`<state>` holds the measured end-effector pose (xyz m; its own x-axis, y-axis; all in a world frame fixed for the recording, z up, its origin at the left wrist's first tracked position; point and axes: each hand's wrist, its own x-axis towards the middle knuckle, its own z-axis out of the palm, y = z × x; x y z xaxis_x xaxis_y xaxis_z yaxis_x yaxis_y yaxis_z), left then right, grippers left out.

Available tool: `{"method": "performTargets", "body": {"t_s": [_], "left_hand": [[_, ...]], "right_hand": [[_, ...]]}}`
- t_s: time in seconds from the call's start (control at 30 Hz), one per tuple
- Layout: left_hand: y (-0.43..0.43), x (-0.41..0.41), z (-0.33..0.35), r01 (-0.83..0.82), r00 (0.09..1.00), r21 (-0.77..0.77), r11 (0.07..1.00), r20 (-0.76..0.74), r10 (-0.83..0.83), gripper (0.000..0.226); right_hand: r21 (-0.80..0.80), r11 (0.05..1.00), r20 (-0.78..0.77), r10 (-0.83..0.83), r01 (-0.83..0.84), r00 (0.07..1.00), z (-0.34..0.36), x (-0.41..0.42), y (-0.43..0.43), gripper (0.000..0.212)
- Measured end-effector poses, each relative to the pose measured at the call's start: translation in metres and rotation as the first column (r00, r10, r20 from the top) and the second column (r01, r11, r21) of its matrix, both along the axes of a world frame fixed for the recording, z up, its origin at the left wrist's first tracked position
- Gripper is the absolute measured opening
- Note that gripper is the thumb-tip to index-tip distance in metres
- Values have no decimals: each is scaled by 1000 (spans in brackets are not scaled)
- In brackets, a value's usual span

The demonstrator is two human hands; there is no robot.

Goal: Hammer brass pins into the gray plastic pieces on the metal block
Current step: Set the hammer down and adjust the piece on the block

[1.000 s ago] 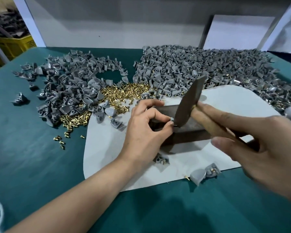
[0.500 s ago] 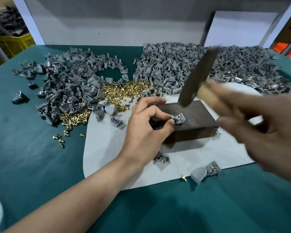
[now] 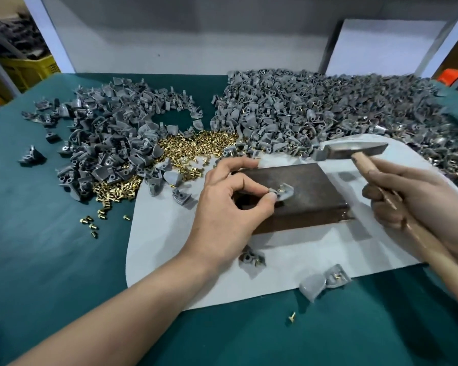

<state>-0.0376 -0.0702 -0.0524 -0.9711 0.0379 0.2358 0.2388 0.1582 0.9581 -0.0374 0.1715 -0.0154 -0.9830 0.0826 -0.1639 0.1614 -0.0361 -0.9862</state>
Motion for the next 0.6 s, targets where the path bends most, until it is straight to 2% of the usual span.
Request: {"method": "performTargets", "body": {"t_s": [0.07,0.2,0.3,0.47,0.6], "left_hand": [[0,-1,-1,3,1000,3,1000,12,-3,14],[1,0,1,-8,999,-5,1000,35,9,15],[2,1,4,-20,999,-35,999,36,22,14],[3,0,4,-29,999,-49,998,22,30,10],[2,-1,3,-10,1000,-57,998,28,12,11]], "right_hand": [[50,998,34,-37,35,999,-3,-3,4,27],[268,963,22,-24,17,999,-6,-4,6,17],[336,942,7,-22,19,1000,-10,-2,8,17],[304,953,-7,10,-8,1000,-11,-2,16,33],[302,953,-8,33,-29,999,-14,-2,17,31]]}}
